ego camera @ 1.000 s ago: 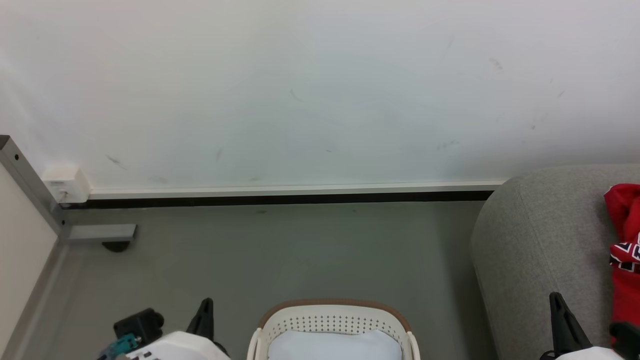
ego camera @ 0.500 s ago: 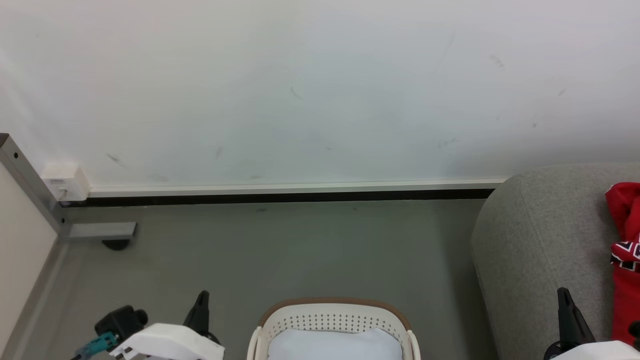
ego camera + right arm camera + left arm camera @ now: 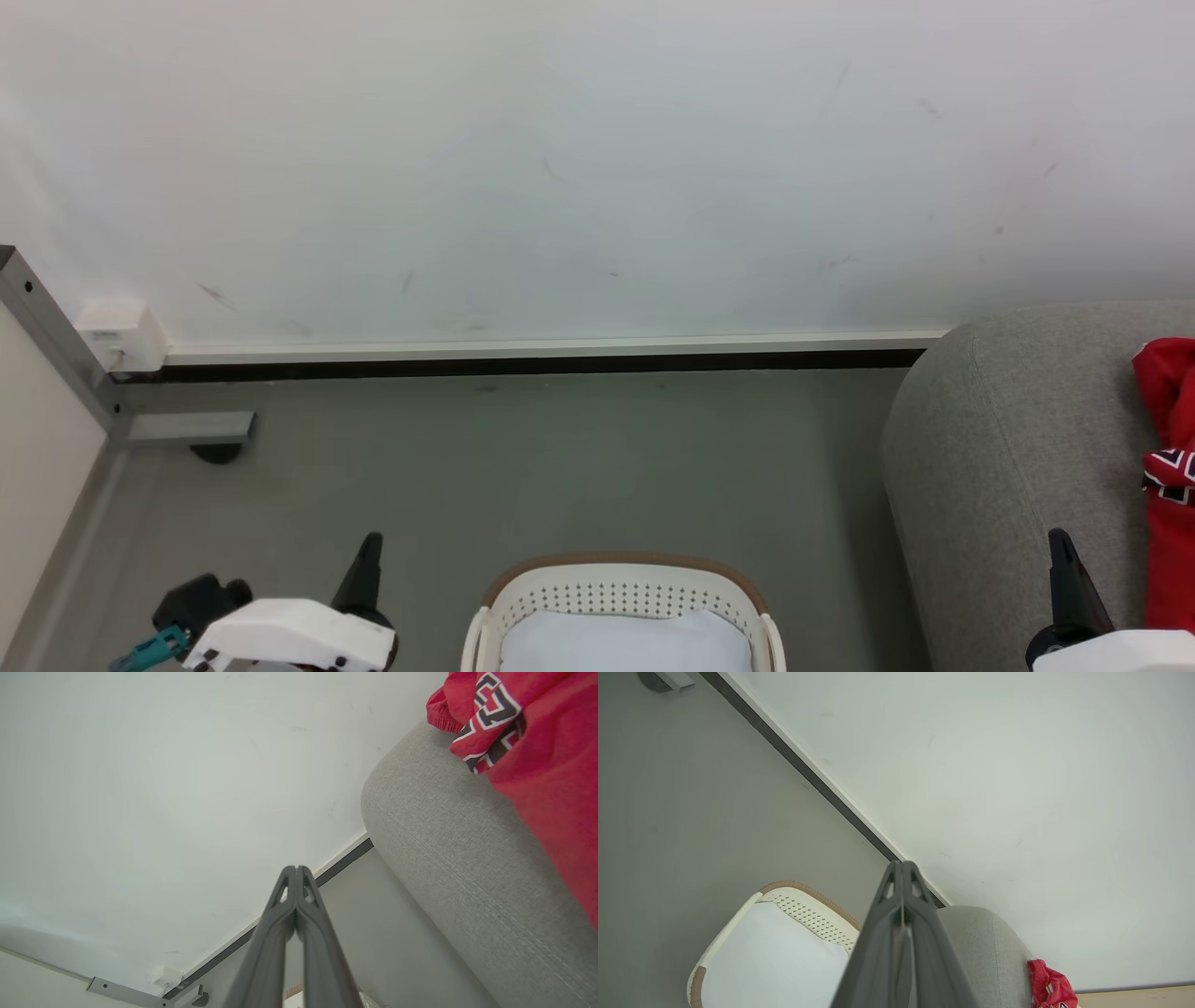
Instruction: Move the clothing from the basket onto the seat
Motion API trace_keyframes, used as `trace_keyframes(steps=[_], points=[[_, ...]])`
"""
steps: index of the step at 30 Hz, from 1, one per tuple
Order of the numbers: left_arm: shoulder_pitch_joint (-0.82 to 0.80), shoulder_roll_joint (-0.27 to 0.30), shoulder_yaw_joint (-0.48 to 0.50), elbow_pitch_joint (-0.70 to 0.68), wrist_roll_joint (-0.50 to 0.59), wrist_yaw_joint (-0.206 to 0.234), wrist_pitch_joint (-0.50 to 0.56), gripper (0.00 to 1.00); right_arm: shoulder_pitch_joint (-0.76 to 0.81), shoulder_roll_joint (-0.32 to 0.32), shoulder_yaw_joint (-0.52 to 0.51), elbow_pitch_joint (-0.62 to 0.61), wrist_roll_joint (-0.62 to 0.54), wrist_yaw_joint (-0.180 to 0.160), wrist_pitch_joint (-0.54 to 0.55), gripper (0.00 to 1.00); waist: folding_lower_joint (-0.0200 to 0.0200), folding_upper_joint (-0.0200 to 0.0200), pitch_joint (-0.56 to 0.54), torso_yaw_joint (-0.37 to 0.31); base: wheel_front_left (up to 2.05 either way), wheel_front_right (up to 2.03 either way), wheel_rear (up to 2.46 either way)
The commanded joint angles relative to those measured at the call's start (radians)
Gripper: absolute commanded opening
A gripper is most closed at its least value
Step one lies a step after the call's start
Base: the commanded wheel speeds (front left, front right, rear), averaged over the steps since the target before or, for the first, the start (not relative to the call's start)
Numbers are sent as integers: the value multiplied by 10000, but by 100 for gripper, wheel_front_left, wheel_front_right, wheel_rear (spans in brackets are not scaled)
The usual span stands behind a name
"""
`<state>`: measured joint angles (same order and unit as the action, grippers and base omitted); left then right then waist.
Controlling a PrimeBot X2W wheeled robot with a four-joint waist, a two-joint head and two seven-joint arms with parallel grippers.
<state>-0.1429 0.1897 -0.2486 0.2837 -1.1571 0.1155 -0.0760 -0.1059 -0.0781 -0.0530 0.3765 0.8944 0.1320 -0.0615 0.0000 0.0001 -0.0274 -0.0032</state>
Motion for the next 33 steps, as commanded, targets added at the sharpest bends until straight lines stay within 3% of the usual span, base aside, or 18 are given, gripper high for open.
trace_keyframes(steps=[1,33], points=[[-25,-11,214,-137,-264,-123,79,0,-110,-30,-70,-201,384,-9,72,0,0,-1,5,1,0,0,0],[168,-676,1914,-280,-2456,-1324,967,0,-80,123,-359,-793,3810,-16,934,0,0,-1,131,14,0,0,0]])
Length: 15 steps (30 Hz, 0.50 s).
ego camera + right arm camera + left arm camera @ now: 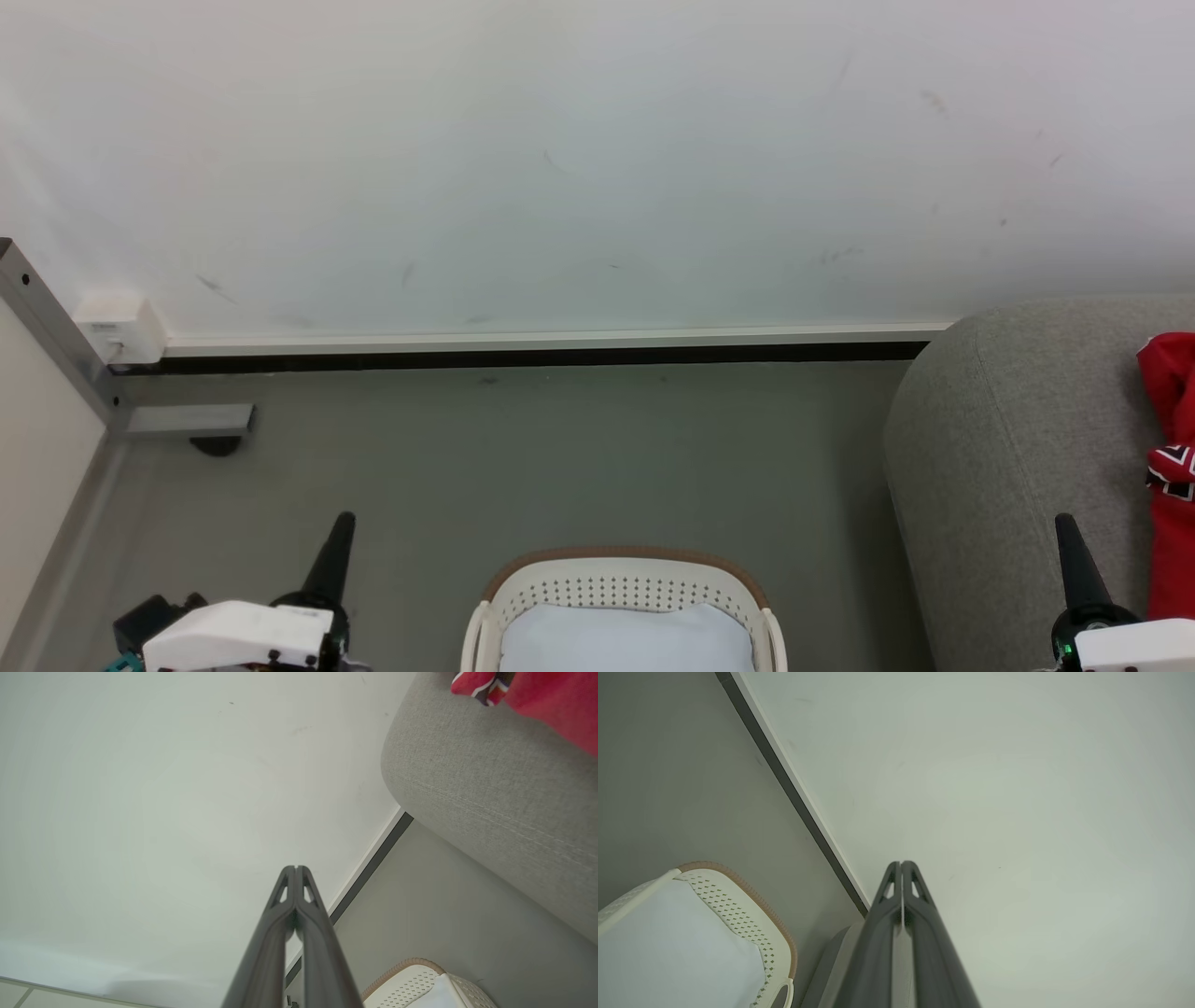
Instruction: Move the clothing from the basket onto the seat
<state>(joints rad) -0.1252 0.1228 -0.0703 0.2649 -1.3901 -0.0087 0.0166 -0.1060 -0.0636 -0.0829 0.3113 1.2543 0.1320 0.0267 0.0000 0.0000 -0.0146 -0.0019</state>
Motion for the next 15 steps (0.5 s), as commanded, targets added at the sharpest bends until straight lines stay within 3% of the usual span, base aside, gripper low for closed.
trace_keyframes(steps=[1,15], points=[[-2,-22,178,-95,-194,-123,75,0,-79,-19,-68,-155,318,-16,72,0,0,0,7,1,0,0,0],[89,-270,781,-139,-992,-546,382,0,-66,40,-163,-359,1532,-17,375,0,0,0,62,7,0,0,0]])
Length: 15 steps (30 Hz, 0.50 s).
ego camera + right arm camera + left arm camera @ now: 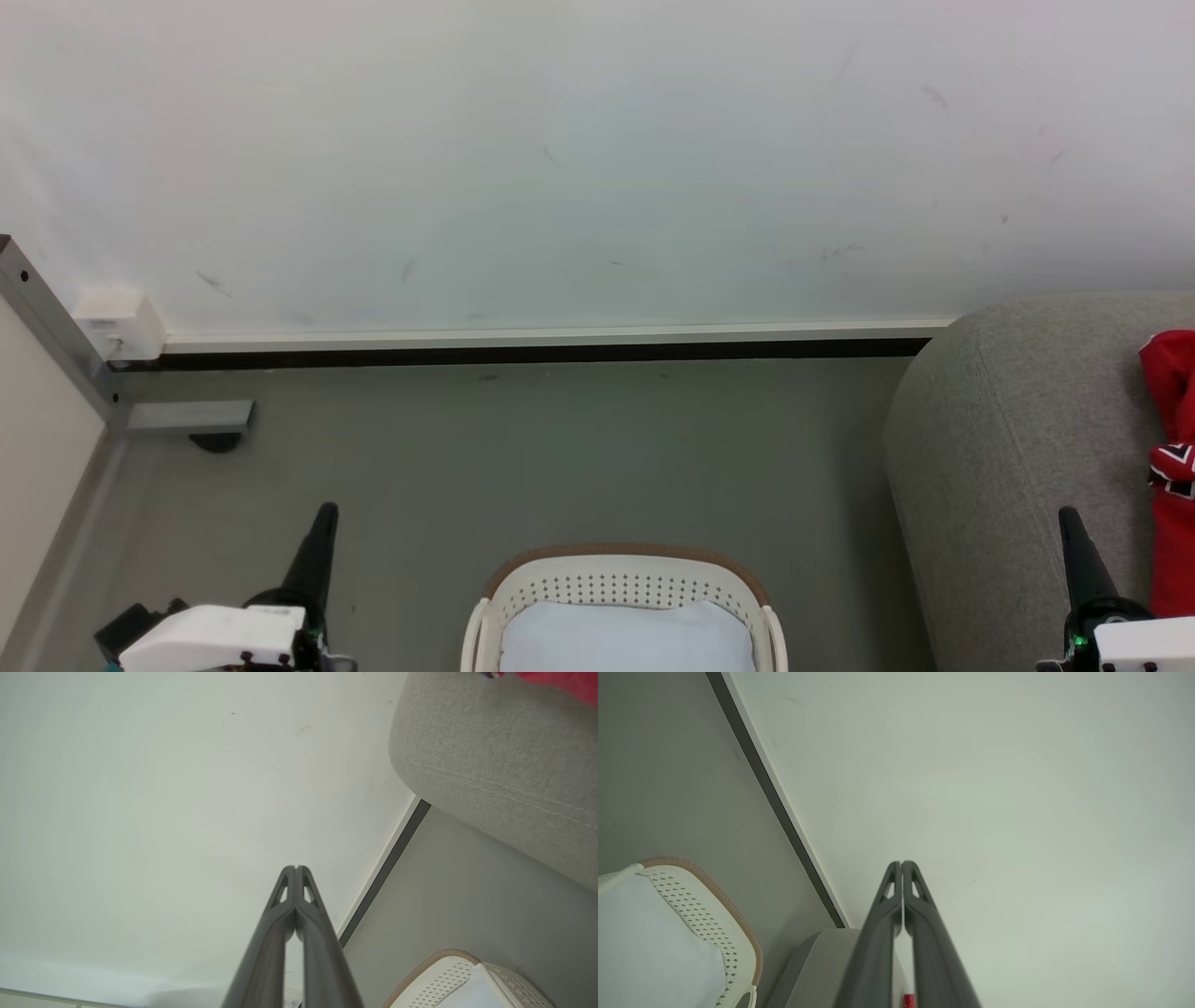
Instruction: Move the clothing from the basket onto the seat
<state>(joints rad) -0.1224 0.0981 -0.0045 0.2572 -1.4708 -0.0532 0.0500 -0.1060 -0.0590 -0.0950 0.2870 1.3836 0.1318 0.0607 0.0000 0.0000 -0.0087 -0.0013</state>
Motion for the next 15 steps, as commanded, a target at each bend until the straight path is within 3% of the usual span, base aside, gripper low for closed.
trace_keyframes(steps=[1,15], points=[[66,-37,168,-64,-254,-121,79,0,-64,-3,-48,-131,321,-16,63,0,0,0,8,1,0,0,0],[129,-242,664,-101,-894,-482,349,0,-52,46,-133,-288,1300,-18,307,0,0,0,59,7,0,0,0]])
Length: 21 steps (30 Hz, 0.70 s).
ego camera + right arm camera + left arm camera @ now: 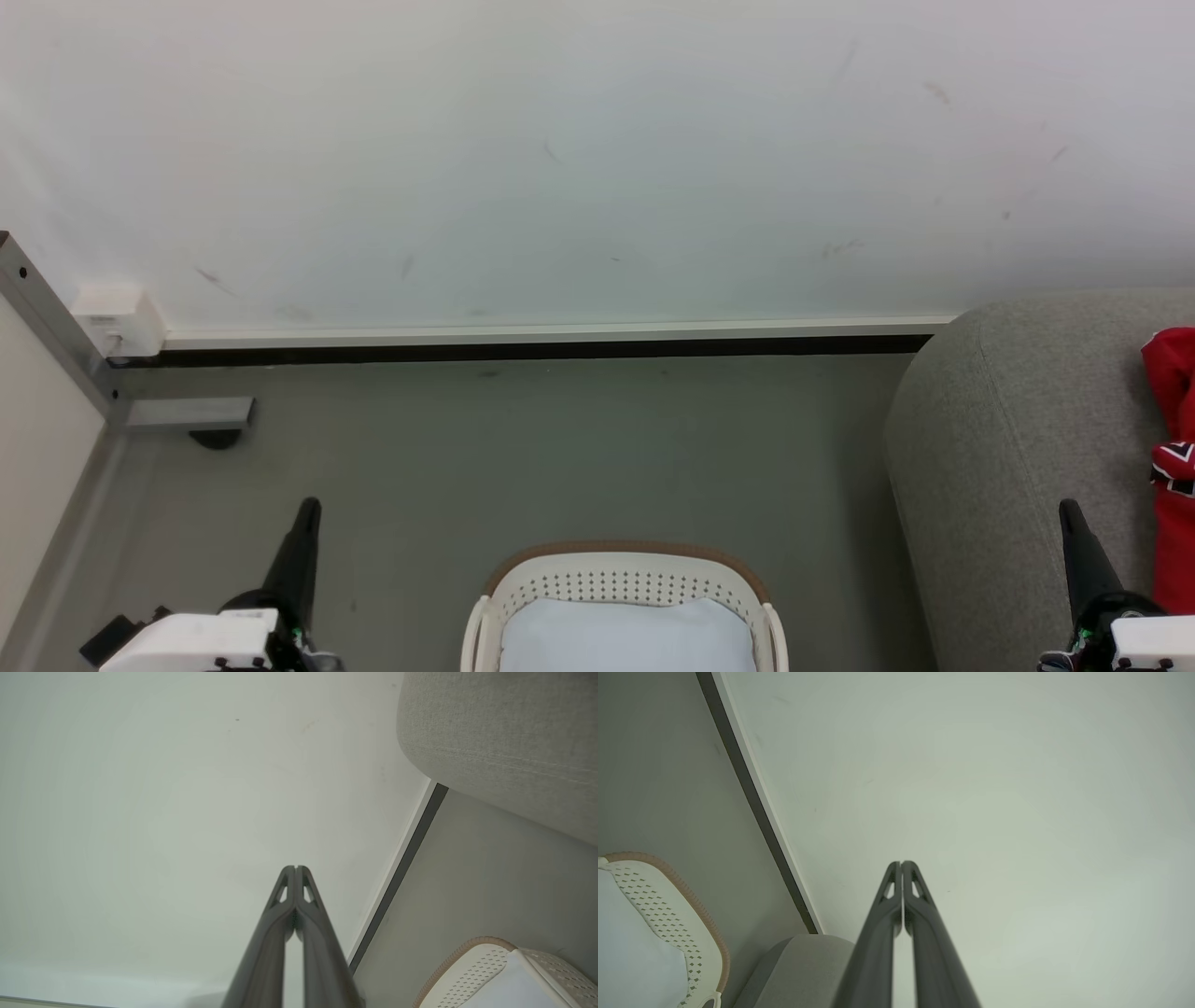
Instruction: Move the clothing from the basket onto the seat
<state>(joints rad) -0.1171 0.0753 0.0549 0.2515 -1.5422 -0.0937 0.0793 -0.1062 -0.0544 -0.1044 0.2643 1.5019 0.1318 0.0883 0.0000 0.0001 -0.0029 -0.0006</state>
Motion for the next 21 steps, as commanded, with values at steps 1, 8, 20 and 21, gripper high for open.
trace_keyframes(steps=[1,8,20,21], points=[[82,-27,112,-45,-234,-94,82,0,-49,1,-47,-74,202,-18,59,0,0,-1,4,1,0,0,0],[117,-125,359,-62,-502,-266,195,0,-42,30,-91,-165,684,-19,173,0,0,-1,32,3,0,0,0],[148,-209,586,-79,-808,-428,329,0,-35,45,-126,-231,1117,-21,298,0,0,-1,60,6,0,0,0],[148,-210,588,-79,-806,-428,327,0,-35,45,-126,-231,1117,-21,298,0,0,-1,60,6,0,0,0]])
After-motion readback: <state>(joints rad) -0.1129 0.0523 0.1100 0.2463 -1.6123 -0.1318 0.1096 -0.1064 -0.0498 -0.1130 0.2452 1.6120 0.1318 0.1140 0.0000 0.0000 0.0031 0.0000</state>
